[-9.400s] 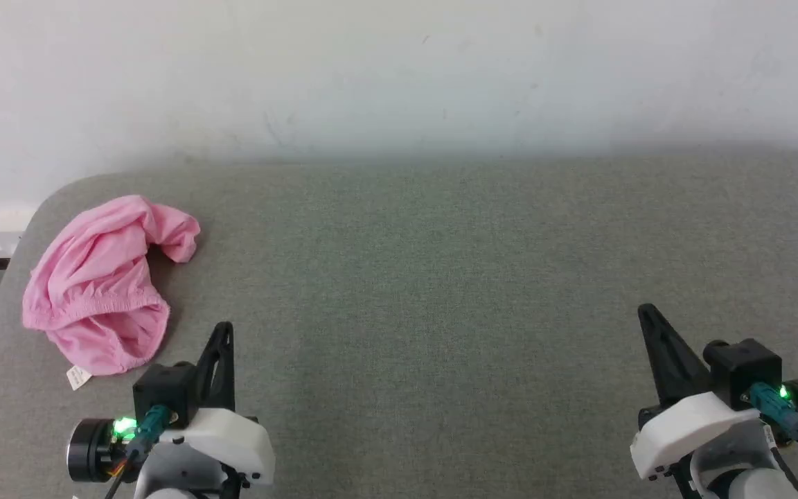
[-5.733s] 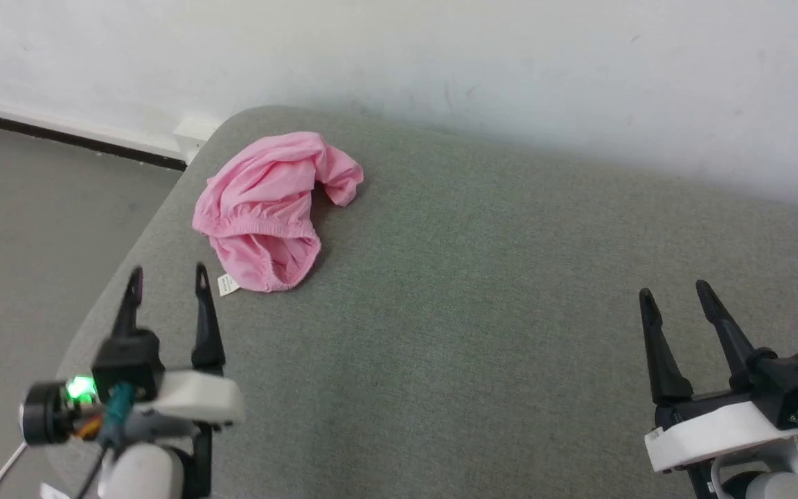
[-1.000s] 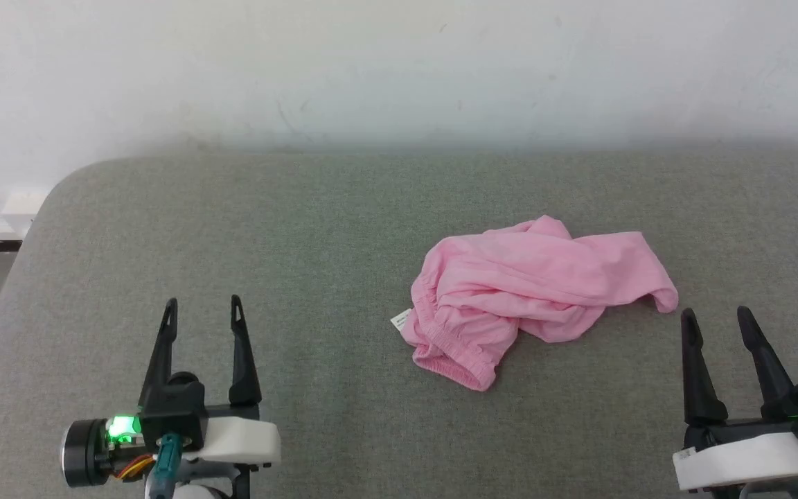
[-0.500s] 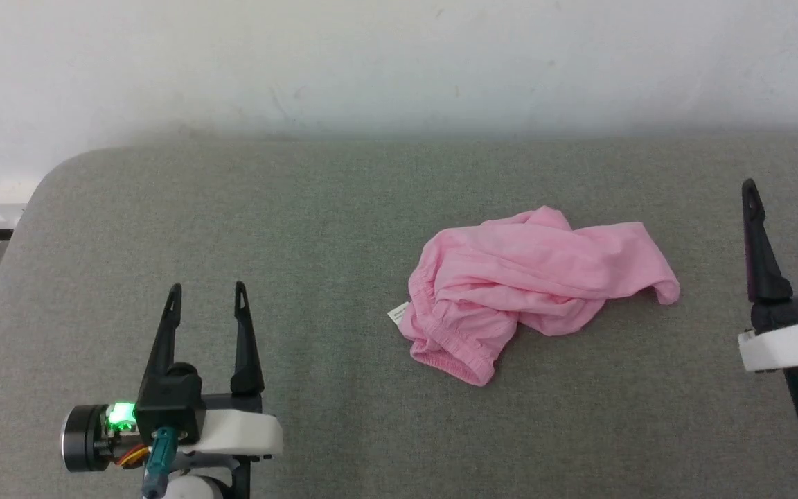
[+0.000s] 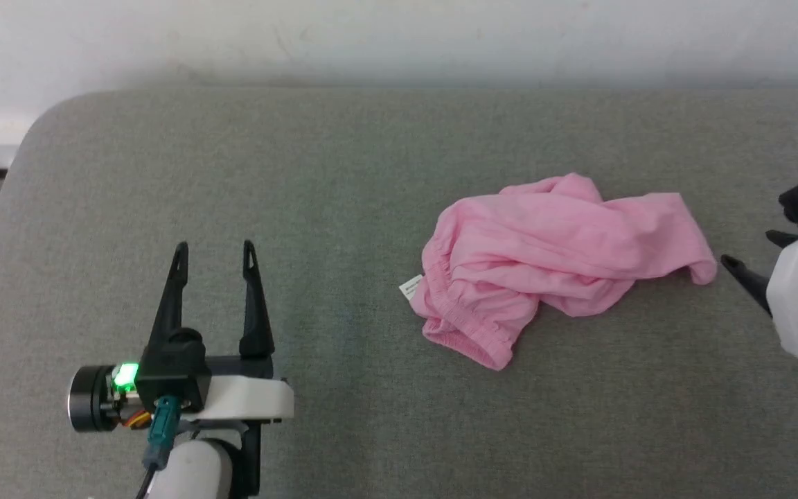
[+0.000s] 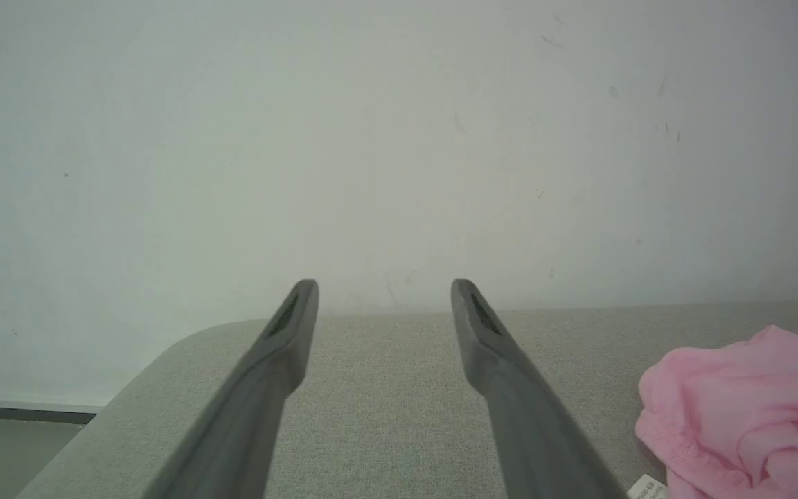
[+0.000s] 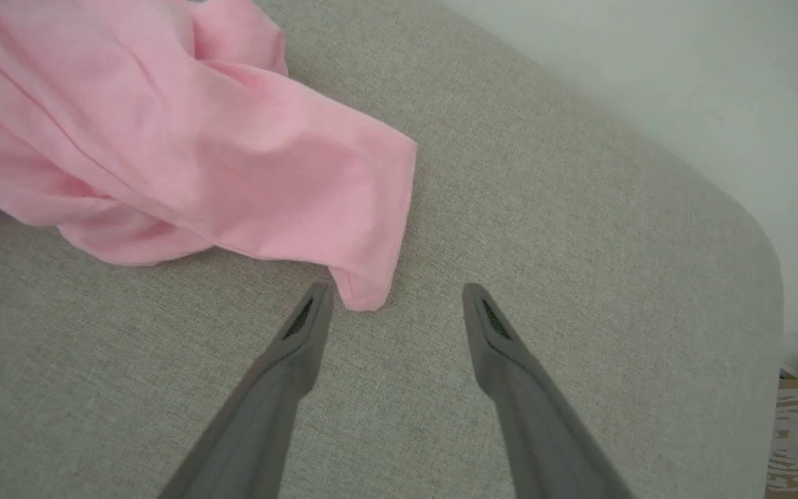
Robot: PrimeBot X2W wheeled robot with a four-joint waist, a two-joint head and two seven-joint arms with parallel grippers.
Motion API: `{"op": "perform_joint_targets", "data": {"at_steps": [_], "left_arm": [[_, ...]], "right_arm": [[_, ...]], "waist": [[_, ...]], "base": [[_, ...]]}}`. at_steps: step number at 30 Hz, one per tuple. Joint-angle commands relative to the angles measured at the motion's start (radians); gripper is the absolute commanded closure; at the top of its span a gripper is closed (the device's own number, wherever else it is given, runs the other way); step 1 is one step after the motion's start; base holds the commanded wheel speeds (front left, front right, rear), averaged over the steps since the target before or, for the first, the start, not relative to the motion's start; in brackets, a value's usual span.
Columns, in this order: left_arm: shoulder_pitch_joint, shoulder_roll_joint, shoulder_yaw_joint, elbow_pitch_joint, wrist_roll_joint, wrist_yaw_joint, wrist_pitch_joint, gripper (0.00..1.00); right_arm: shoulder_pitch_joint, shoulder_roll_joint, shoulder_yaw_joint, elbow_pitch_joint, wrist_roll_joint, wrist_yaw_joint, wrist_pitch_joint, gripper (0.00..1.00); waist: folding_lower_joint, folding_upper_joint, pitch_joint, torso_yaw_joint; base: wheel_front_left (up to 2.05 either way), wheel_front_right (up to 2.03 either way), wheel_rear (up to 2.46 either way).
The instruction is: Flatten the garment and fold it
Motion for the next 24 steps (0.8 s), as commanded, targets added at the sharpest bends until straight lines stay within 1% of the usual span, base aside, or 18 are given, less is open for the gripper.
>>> {"op": "perform_joint_targets", "data": {"at_steps": [1, 3, 7, 9, 11, 15, 16, 17, 20, 24], "left_arm": [[-0.026, -0.009, 0.003, -0.006, 0.007, -0.009, -0.005, 0.00], [-0.042, -0.016, 0.004, -0.008, 0.009, -0.013, -0.005, 0.00], [-0.069, -0.028, 0.006, -0.005, 0.010, -0.020, -0.005, 0.00], [-0.082, -0.033, 0.007, -0.003, 0.010, -0.024, -0.005, 0.00], [-0.093, -0.037, 0.009, -0.001, 0.011, -0.027, -0.005, 0.00], [-0.099, -0.043, 0.012, 0.004, 0.014, -0.030, -0.005, 0.00], [-0.096, -0.044, 0.016, 0.005, 0.015, -0.029, -0.005, 0.00], [-0.092, -0.044, 0.022, 0.006, 0.016, -0.027, -0.005, 0.00], [-0.079, -0.041, 0.033, 0.014, 0.020, -0.030, -0.005, 0.00], [-0.054, -0.040, 0.038, 0.024, 0.025, -0.035, -0.005, 0.00]], "right_arm": [[-0.047, -0.014, 0.030, 0.011, 0.040, -0.001, 0.040, 0.00], [-0.088, -0.031, 0.068, 0.035, 0.085, -0.001, 0.086, 0.00], [-0.153, -0.030, 0.133, 0.107, 0.123, -0.001, 0.121, 0.00], [-0.170, -0.022, 0.169, 0.149, 0.123, -0.001, 0.119, 0.00], [-0.176, 0.001, 0.194, 0.199, 0.139, -0.001, 0.097, 0.00], [-0.166, 0.034, 0.262, 0.265, 0.175, -0.001, 0.067, 0.00], [-0.171, 0.035, 0.278, 0.271, 0.177, -0.001, 0.047, 0.54], [-0.180, 0.034, 0.293, 0.275, 0.172, -0.001, 0.016, 1.00], [-0.207, 0.022, 0.333, 0.278, 0.164, -0.001, -0.067, 1.00], [-0.235, -0.023, 0.366, 0.242, 0.126, -0.001, -0.218, 1.00]], "waist": [[-0.0001, 0.0000, 0.064, 0.042], [-0.0001, 0.0000, 0.091, 0.058], [-0.0001, 0.0000, 0.138, 0.084], [-0.0001, 0.0000, 0.156, 0.095], [-0.0001, 0.0000, 0.168, 0.103], [-0.0001, 0.0000, 0.170, 0.108], [-0.0001, 0.0000, 0.166, 0.102], [-0.0001, 0.0000, 0.160, 0.095], [-0.0001, 0.0000, 0.130, 0.068], [-0.0001, 0.0000, 0.077, 0.036]], "base": [[0.00, 0.00, 0.00], [0.00, 0.00, 0.00], [0.00, 0.00, 0.00], [0.00, 0.00, 0.00], [0.00, 0.00, 0.00], [0.00, 0.00, 0.00], [0.00, 0.00, 0.00], [0.00, 0.00, 0.00], [0.00, 0.00, 0.00], [0.00, 0.00, 0.00]]}}
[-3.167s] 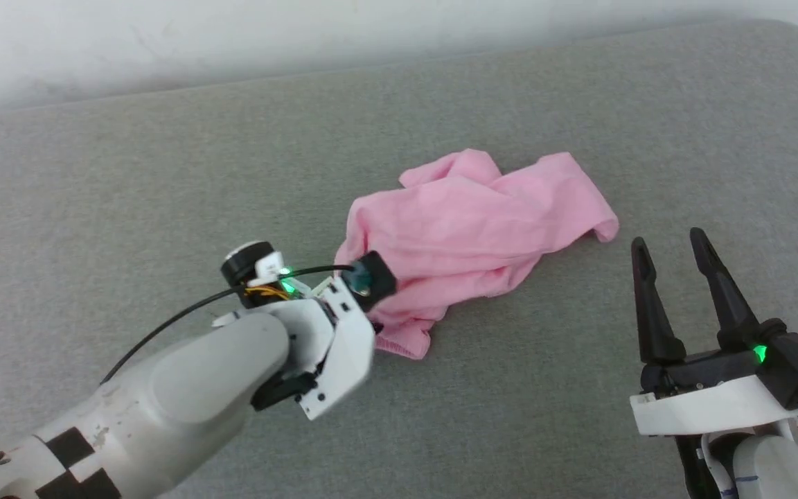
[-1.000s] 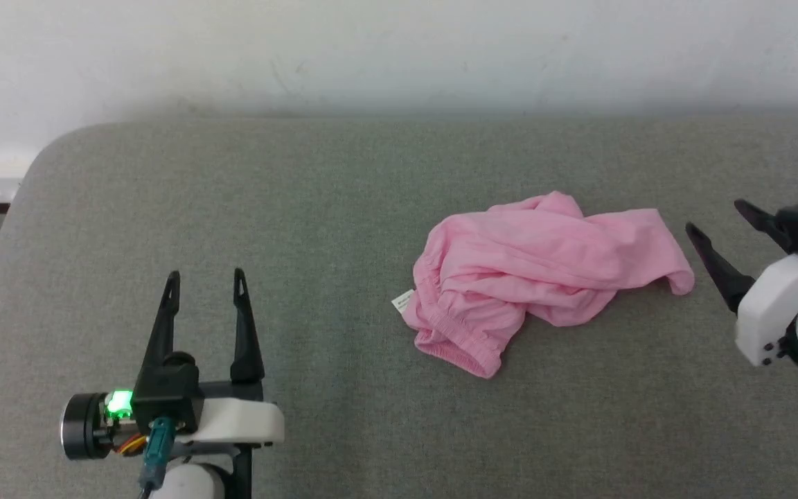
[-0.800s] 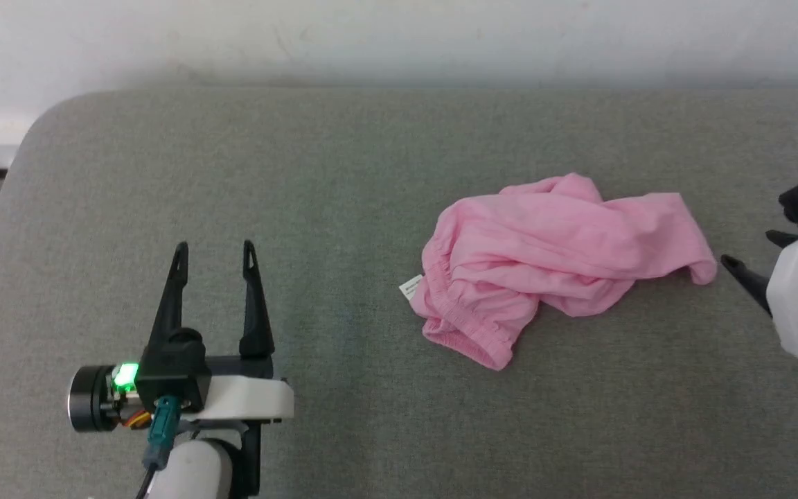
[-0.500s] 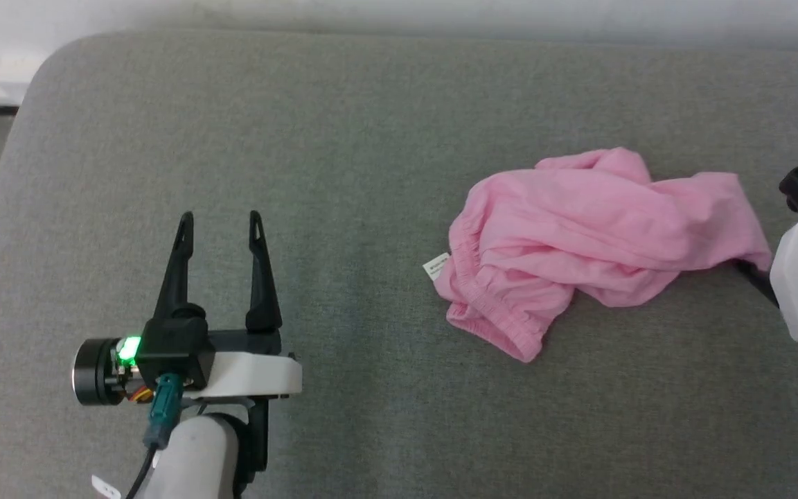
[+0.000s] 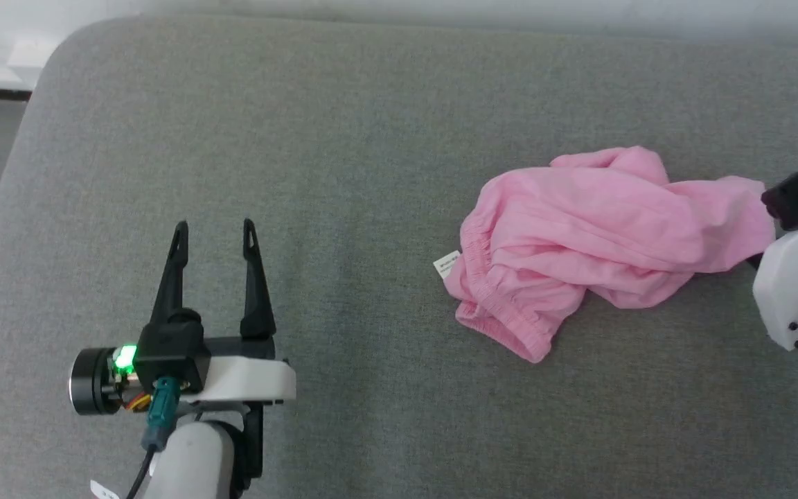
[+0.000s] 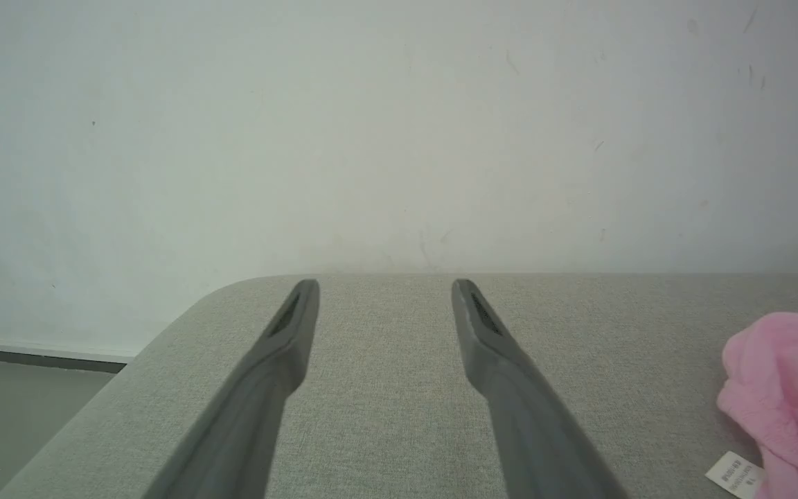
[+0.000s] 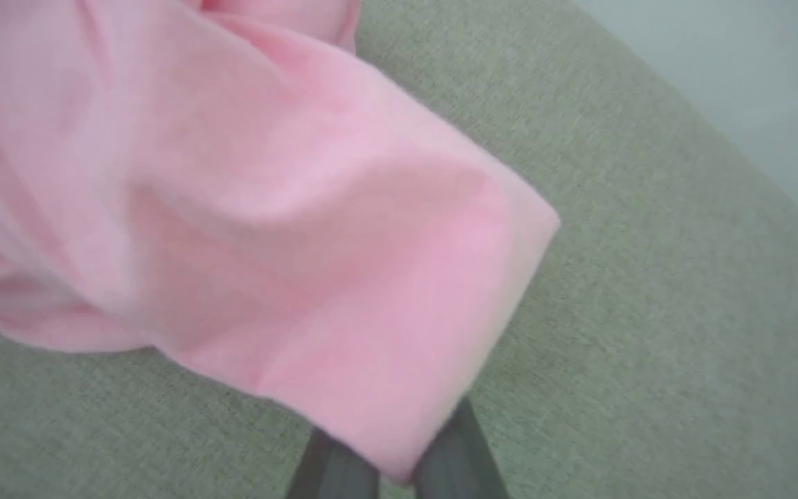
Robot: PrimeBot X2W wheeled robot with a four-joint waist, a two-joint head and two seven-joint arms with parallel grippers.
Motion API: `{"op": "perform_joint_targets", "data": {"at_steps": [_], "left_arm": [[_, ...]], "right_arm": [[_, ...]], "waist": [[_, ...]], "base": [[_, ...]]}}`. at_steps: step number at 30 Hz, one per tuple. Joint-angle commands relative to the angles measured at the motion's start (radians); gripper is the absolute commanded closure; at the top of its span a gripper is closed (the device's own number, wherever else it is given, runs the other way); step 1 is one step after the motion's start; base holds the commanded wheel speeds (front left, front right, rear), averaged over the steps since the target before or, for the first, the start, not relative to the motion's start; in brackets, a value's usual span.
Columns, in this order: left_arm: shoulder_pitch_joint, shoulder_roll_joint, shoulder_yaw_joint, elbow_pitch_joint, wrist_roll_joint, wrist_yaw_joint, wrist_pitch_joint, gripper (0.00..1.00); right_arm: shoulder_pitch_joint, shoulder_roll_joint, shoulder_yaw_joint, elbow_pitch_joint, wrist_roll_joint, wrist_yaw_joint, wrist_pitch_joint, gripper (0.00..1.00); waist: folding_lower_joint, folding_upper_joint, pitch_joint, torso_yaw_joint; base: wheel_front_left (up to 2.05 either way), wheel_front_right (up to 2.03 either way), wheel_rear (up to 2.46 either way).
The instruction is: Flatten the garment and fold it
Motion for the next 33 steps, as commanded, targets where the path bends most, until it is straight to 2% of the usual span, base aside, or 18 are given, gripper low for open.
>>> {"op": "perform_joint_targets", "data": {"at_steps": [1, 6, 9, 12, 16, 22, 23, 24, 30, 31, 33], "left_arm": [[0.021, 0.002, 0.004, 0.006, 0.013, -0.003, -0.005, 0.00], [0.061, 0.004, 0.015, 0.006, 0.014, -0.001, -0.005, 0.00], [0.082, 0.005, 0.018, 0.006, 0.015, -0.001, -0.005, 0.00], [0.100, 0.006, 0.025, 0.003, 0.016, 0.001, -0.005, 0.00], [0.116, 0.007, 0.025, 0.003, 0.018, -0.003, -0.005, 0.00], [0.117, 0.011, 0.024, 0.012, 0.020, -0.008, -0.005, 0.00], [0.118, 0.012, 0.025, 0.013, 0.021, -0.008, -0.005, 0.00], [0.120, 0.014, 0.026, 0.012, 0.022, -0.008, -0.005, 0.00], [0.083, 0.055, 0.029, 0.014, 0.030, -0.033, -0.005, 0.00], [0.083, 0.055, 0.029, 0.014, 0.030, -0.033, -0.005, 0.00], [0.054, 0.076, 0.024, 0.023, 0.032, -0.053, -0.005, 0.00]], "right_arm": [[-0.008, -0.028, 0.005, -0.026, -0.023, -0.001, -0.064, 1.00], [0.066, -0.120, -0.059, -0.163, -0.011, -0.001, -0.179, 1.00], [0.177, -0.178, -0.119, -0.231, -0.004, -0.001, -0.191, 1.00], [0.339, -0.203, -0.177, -0.273, 0.011, -0.001, -0.183, 1.00], [0.553, -0.169, -0.228, -0.259, -0.008, -0.001, -0.162, 1.00], [0.723, -0.034, -0.290, -0.179, -0.048, -0.001, -0.173, 0.98], [0.732, -0.014, -0.307, -0.174, -0.054, -0.001, -0.184, 0.56], [0.736, 0.002, -0.330, -0.173, -0.060, -0.001, -0.200, 0.00], [0.738, 0.046, -0.525, -0.242, -0.167, -0.001, -0.355, 0.00], [0.738, 0.046, -0.525, -0.242, -0.167, -0.001, -0.355, 0.00], [0.749, 0.069, -0.597, -0.300, -0.176, -0.001, -0.387, 0.00]], "waist": [[-0.0002, 0.0000, -0.074, -0.054], [-0.0002, 0.0000, -0.125, -0.094], [-0.0002, 0.0000, -0.146, -0.112], [-0.0002, 0.0000, -0.162, -0.128], [-0.0002, 0.0000, -0.176, -0.139], [-0.0002, 0.0000, -0.193, -0.145], [-0.0002, 0.0000, -0.197, -0.148], [-0.0002, 0.0000, -0.202, -0.153], [-0.0002, 0.0000, -0.224, -0.173], [-0.0002, 0.0000, -0.224, -0.173], [-0.0002, 0.0000, -0.230, -0.175]], "base": [[0.00, 0.00, 0.00], [0.00, 0.00, 0.00], [0.00, 0.00, 0.00], [0.00, 0.00, 0.00], [0.00, 0.00, 0.00], [0.00, 0.00, 0.00], [0.00, 0.00, 0.00], [0.00, 0.00, 0.00], [0.00, 0.00, 0.00], [0.00, 0.00, 0.00], [0.00, 0.00, 0.00]]}}
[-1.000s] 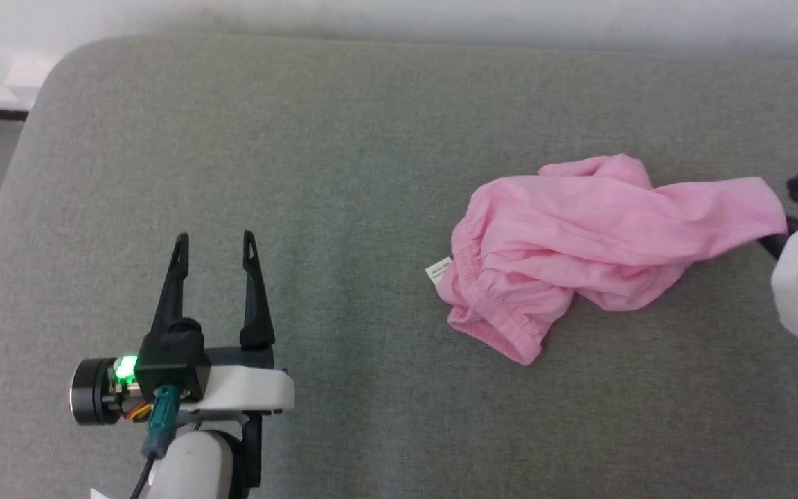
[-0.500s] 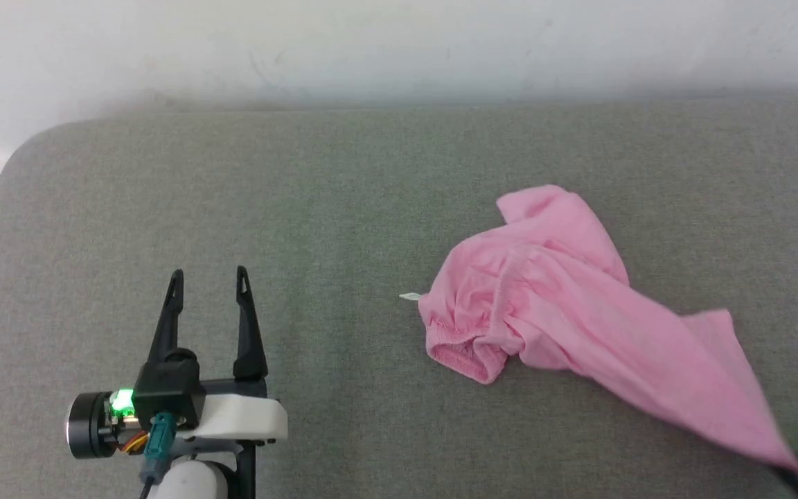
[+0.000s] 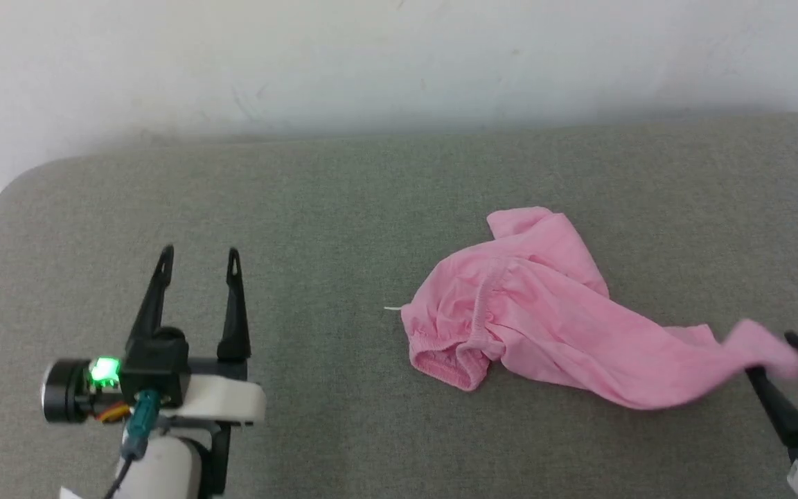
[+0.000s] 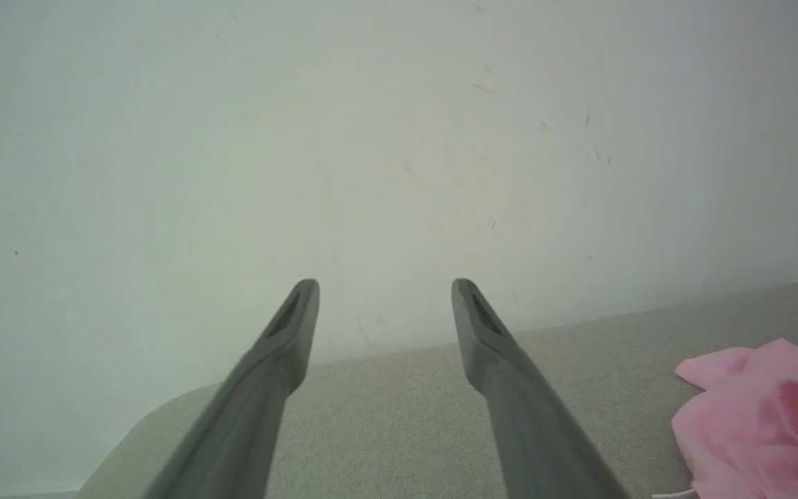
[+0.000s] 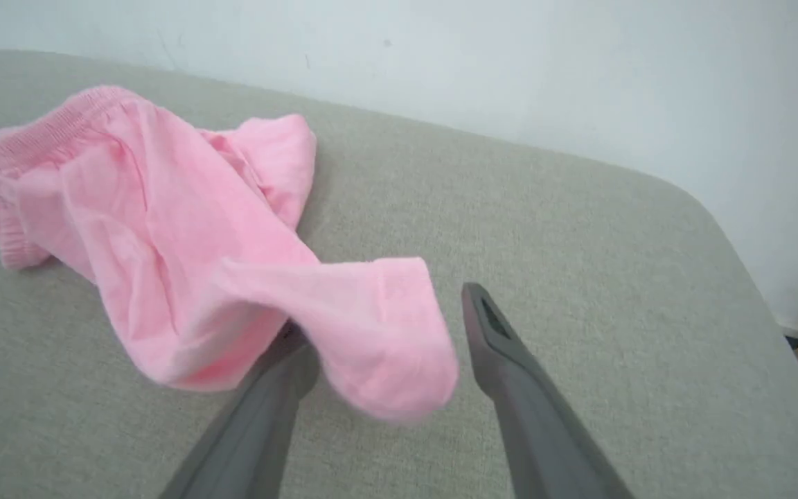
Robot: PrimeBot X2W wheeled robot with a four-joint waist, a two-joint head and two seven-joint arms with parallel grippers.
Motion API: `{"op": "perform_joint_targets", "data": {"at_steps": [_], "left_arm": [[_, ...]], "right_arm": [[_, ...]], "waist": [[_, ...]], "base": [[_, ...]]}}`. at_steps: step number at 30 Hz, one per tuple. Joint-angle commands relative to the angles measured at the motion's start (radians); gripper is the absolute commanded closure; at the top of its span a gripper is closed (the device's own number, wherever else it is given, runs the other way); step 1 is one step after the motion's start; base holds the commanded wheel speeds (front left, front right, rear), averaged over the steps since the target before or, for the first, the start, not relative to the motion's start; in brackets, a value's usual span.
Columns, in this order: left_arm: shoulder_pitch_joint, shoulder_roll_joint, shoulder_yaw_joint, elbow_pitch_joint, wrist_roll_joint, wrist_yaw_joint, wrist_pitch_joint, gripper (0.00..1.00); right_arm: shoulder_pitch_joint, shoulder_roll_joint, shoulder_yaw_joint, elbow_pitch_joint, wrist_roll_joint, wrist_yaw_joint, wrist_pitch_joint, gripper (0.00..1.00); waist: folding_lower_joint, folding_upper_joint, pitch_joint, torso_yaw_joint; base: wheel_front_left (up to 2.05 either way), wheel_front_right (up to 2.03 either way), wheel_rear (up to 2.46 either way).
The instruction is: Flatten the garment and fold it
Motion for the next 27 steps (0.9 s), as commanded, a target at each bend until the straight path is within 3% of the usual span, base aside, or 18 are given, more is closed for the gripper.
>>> {"op": "perform_joint_targets", "data": {"at_steps": [1, 5, 10, 15, 17, 20, 27], "left_arm": [[-0.037, 0.016, -0.002, 0.005, 0.005, -0.016, -0.005, 0.00], [-0.135, 0.057, -0.019, 0.051, -0.004, -0.082, -0.005, 0.00], [-0.282, 0.092, -0.073, 0.186, -0.020, -0.201, -0.004, 0.00], [-0.444, 0.095, -0.202, 0.319, -0.075, -0.280, 0.104, 0.00], [-0.501, 0.094, -0.303, 0.352, -0.126, -0.285, 0.170, 0.00], [-0.576, 0.119, -0.529, 0.381, -0.281, -0.286, 0.300, 0.00], [-0.733, 0.241, -0.982, 0.351, -0.631, -0.286, 0.587, 0.00]], "right_arm": [[0.020, 0.018, -0.029, -0.036, -0.016, -0.001, -0.010, 0.00], [0.055, 0.081, -0.149, -0.165, -0.067, -0.001, -0.033, 0.00], [0.087, 0.200, -0.262, -0.310, -0.145, -0.001, -0.052, 0.00], [0.087, 0.308, -0.315, -0.395, -0.259, -0.001, -0.070, 0.00], [0.081, 0.358, -0.332, -0.407, -0.306, -0.001, -0.079, 0.00], [0.080, 0.416, -0.323, -0.408, -0.366, -0.001, -0.087, 0.00], [0.050, 0.491, -0.287, -0.362, -0.423, -0.001, -0.095, 0.00]], "waist": [[0.0001, 0.0000, -0.006, -0.003], [0.0001, 0.0000, -0.007, 0.003], [0.0001, 0.0000, -0.007, 0.010], [0.0001, 0.0000, 0.008, 0.003], [0.0001, 0.0000, 0.015, -0.002], [0.0001, 0.0000, 0.030, -0.012], [0.0001, 0.0000, 0.085, -0.058]], "base": [[0.00, 0.00, 0.00], [0.00, 0.00, 0.00], [0.00, 0.00, 0.00], [0.00, 0.00, 0.00], [0.00, 0.00, 0.00], [0.00, 0.00, 0.00], [0.00, 0.00, 0.00]]}}
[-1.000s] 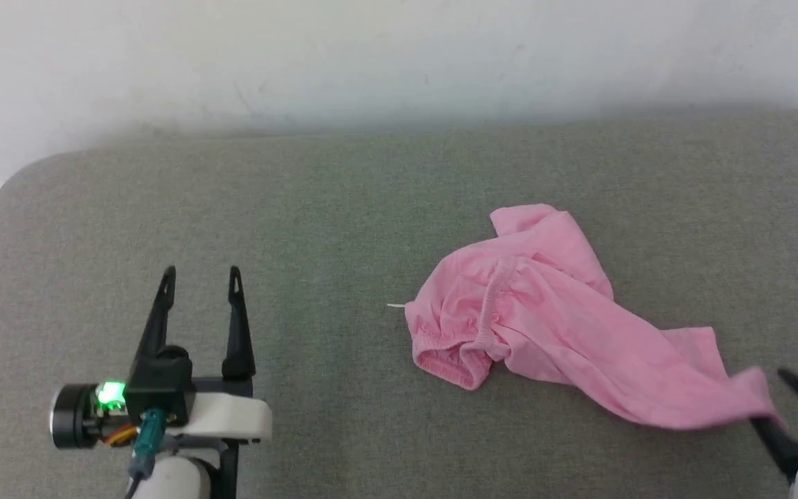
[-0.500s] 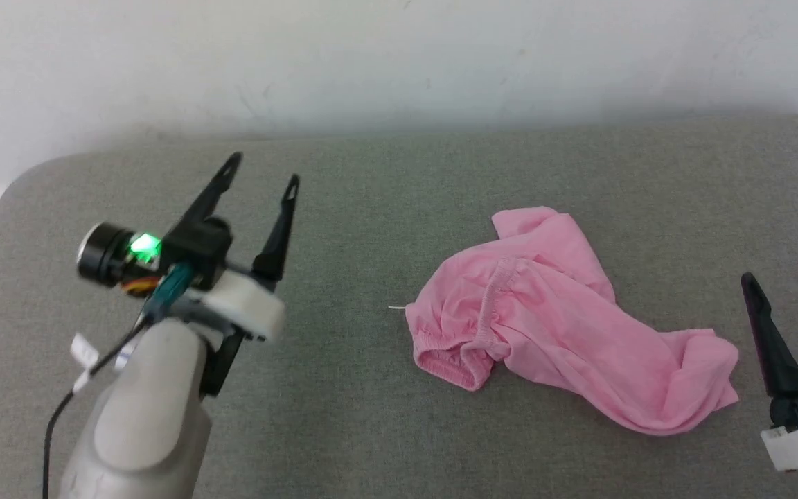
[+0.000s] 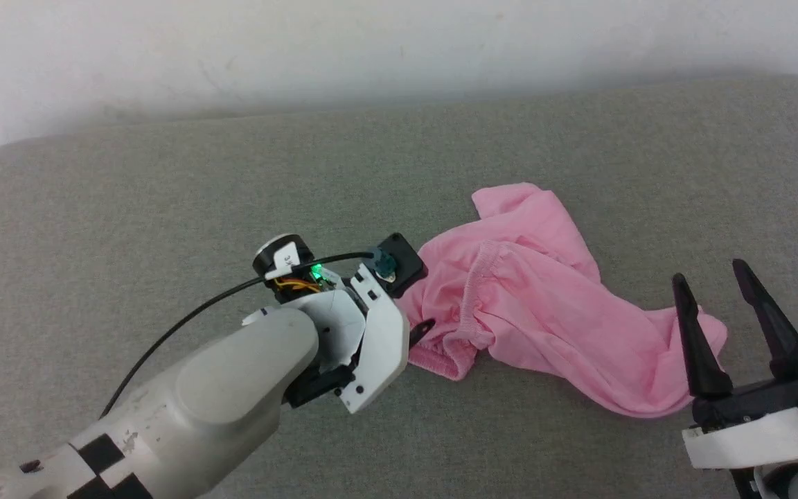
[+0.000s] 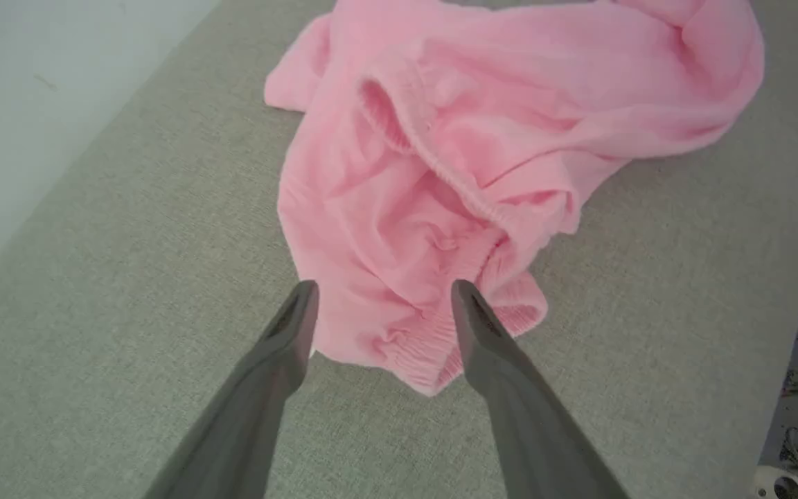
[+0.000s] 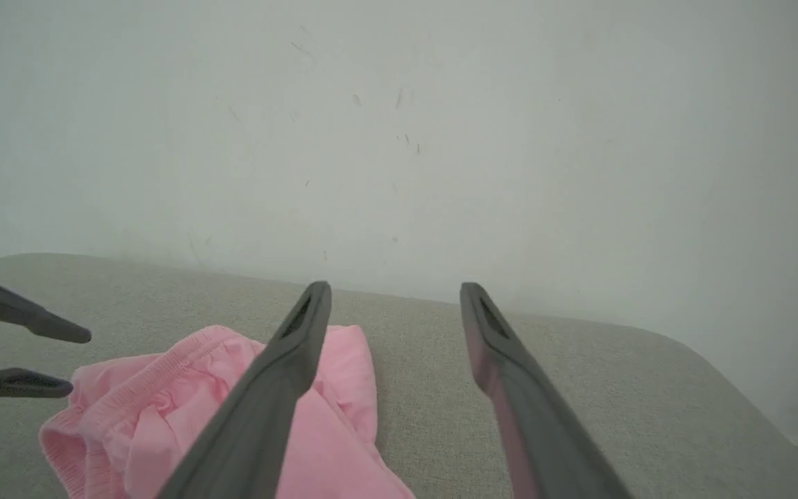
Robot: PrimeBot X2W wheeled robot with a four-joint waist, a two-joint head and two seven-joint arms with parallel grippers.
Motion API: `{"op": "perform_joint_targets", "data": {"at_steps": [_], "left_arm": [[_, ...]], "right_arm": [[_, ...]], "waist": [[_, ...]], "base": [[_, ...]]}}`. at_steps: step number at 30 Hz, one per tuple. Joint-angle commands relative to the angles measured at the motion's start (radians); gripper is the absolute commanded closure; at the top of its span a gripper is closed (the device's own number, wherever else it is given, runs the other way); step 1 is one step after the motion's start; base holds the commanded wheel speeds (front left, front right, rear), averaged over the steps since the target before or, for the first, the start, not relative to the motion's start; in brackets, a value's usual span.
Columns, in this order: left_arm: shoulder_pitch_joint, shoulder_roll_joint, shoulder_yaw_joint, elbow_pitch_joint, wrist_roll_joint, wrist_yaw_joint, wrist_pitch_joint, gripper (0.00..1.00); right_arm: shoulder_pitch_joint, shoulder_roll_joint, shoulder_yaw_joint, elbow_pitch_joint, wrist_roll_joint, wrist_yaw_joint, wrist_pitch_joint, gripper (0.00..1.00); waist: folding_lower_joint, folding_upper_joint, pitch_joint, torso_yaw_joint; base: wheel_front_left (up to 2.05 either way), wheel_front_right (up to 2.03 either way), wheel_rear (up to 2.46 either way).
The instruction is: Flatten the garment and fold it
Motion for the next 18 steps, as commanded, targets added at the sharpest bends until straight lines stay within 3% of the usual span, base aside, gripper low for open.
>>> {"op": "perform_joint_targets", "data": {"at_steps": [1, 4, 7, 12, 16, 17, 18], "left_arm": [[-0.046, 0.024, -0.065, -0.011, -0.047, 0.000, 0.035, 0.00], [-0.108, 0.058, -0.175, -0.018, -0.125, 0.000, 0.093, 0.00], [-0.137, 0.066, -0.210, -0.018, -0.157, 0.000, 0.141, 0.00], [-0.081, 0.072, -0.216, -0.042, -0.078, 0.000, 0.283, 0.00], [-0.055, 0.095, -0.216, -0.062, -0.044, 0.000, 0.311, 0.00], [-0.060, 0.101, -0.216, -0.067, -0.043, 0.000, 0.291, 0.57], [-0.068, 0.107, -0.216, -0.071, -0.049, 0.000, 0.265, 1.00]], "right_arm": [[-0.023, 0.011, 0.007, 0.010, -0.009, -0.001, -0.006, 0.00], [-0.051, 0.028, 0.016, 0.016, -0.010, -0.001, -0.007, 0.00], [-0.072, 0.041, 0.028, 0.024, -0.008, -0.001, -0.007, 0.00], [-0.104, 0.054, 0.041, 0.041, -0.014, -0.001, -0.007, 0.00], [-0.113, 0.059, 0.036, 0.053, -0.017, -0.001, -0.007, 0.00], [-0.112, 0.061, 0.032, 0.056, -0.017, -0.001, -0.007, 0.00], [-0.110, 0.062, 0.029, 0.058, -0.018, -0.001, -0.007, 0.00]], "waist": [[-0.0001, 0.0000, 0.038, -0.035], [-0.0001, 0.0000, 0.071, -0.060], [-0.0001, 0.0000, 0.104, -0.084], [-0.0001, 0.0000, 0.142, -0.110], [-0.0001, 0.0000, 0.143, -0.107], [-0.0001, 0.0000, 0.139, -0.102], [-0.0001, 0.0000, 0.134, -0.096]], "base": [[0.00, 0.00, 0.00], [0.00, 0.00, 0.00], [0.00, 0.00, 0.00], [0.00, 0.00, 0.00], [0.00, 0.00, 0.00], [0.00, 0.00, 0.00], [0.00, 0.00, 0.00]]}}
